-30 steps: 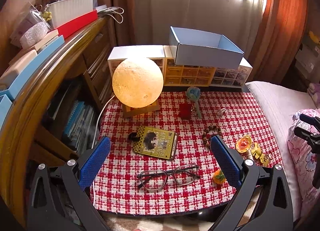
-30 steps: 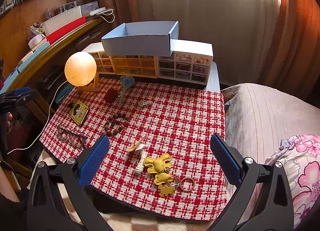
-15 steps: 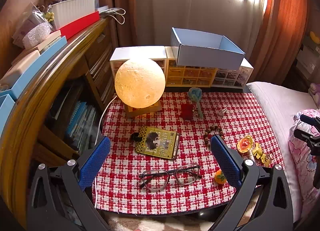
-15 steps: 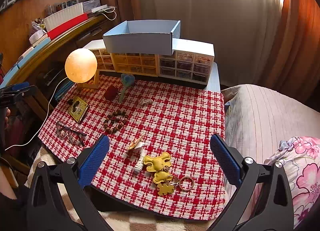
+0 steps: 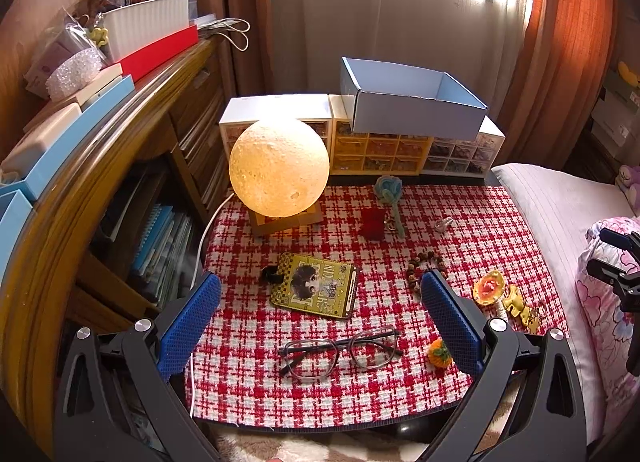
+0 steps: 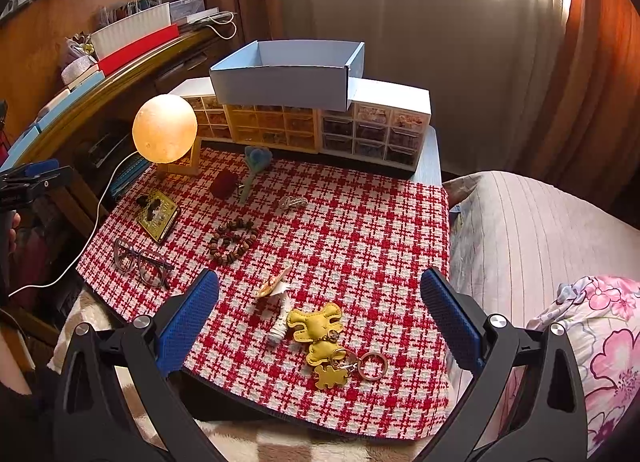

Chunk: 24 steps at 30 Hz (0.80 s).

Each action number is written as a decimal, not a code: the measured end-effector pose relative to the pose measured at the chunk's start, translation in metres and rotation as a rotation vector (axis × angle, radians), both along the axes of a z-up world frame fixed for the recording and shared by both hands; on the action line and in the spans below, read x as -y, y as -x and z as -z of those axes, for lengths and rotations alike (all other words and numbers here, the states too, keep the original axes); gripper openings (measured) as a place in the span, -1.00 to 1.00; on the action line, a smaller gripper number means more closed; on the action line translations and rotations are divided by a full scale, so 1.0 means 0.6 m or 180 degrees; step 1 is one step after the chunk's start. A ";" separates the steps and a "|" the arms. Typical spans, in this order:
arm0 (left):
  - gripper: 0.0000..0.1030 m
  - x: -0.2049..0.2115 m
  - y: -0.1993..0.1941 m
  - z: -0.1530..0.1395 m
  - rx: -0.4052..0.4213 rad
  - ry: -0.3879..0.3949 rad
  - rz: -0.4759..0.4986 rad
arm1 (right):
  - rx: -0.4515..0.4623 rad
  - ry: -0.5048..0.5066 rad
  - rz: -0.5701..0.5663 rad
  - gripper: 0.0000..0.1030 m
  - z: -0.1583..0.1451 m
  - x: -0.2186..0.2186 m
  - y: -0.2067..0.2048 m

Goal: Organize jewelry

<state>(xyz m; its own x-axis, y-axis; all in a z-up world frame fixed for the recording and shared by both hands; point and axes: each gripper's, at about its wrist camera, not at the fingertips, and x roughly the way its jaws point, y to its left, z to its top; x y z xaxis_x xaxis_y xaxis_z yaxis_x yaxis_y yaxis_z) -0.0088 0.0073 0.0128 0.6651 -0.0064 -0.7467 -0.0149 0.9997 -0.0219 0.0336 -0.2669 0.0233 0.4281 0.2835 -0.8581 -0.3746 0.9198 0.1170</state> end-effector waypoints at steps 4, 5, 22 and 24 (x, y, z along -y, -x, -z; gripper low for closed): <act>0.93 0.002 0.001 -0.003 0.0004 -0.0027 0.0011 | -0.0013 0.0019 -0.0014 0.87 0.001 0.000 0.000; 0.93 0.003 0.001 -0.004 0.0009 -0.0021 0.0017 | -0.0009 0.0021 -0.0015 0.87 0.001 0.000 0.000; 0.93 0.008 0.005 -0.007 0.0024 -0.0042 0.0034 | -0.0001 0.0014 -0.0014 0.87 0.001 0.001 0.000; 0.93 0.011 0.005 -0.006 0.0012 -0.0056 0.0028 | 0.0001 0.0004 -0.0013 0.87 0.001 0.001 0.000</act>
